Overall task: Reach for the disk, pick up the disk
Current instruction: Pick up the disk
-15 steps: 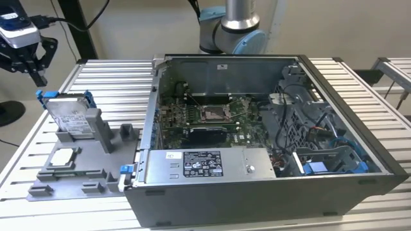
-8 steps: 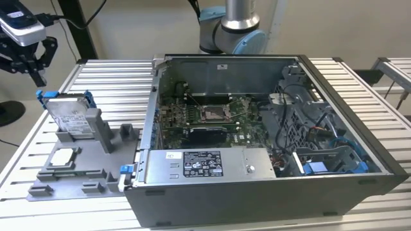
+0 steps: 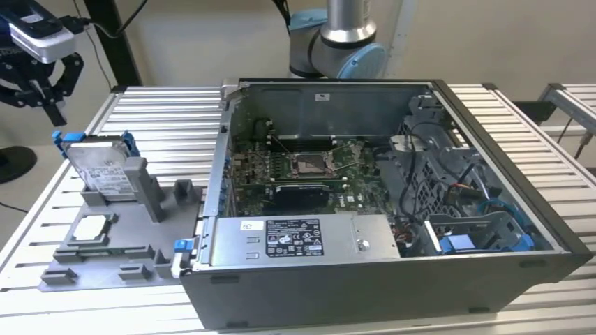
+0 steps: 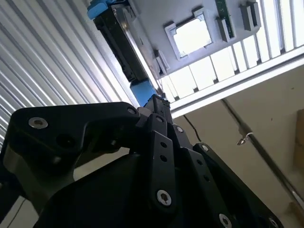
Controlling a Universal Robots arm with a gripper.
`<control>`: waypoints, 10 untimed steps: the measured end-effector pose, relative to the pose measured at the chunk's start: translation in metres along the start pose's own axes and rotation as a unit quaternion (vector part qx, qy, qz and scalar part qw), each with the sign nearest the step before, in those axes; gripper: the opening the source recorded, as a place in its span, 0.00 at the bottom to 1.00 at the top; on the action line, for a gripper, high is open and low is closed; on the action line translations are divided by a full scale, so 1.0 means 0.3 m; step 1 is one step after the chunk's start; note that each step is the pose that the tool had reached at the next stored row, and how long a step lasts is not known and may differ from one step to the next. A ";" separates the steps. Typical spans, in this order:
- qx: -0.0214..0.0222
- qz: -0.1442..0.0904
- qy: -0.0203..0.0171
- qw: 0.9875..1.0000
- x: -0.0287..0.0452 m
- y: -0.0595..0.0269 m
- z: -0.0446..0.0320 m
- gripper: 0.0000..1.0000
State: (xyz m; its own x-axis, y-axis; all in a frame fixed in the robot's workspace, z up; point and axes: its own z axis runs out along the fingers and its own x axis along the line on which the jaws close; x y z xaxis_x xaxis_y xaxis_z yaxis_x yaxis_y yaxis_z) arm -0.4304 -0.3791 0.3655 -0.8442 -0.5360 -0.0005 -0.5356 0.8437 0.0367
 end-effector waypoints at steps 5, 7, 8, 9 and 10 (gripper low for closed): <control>0.000 -0.045 0.002 0.999 0.000 0.000 0.000 0.00; 0.000 -0.063 0.002 0.998 0.000 0.000 0.000 0.00; 0.000 -0.073 0.003 0.997 0.000 0.000 0.000 0.00; 0.000 -0.081 0.003 0.997 0.000 0.000 0.000 0.00; 0.000 -0.091 0.003 0.996 0.000 0.000 0.000 0.00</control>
State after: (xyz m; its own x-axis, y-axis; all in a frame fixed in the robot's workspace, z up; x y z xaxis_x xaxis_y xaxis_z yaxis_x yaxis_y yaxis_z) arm -0.4304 -0.3791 0.3655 -0.7336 -0.6795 -0.0004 -0.6791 0.7331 0.0366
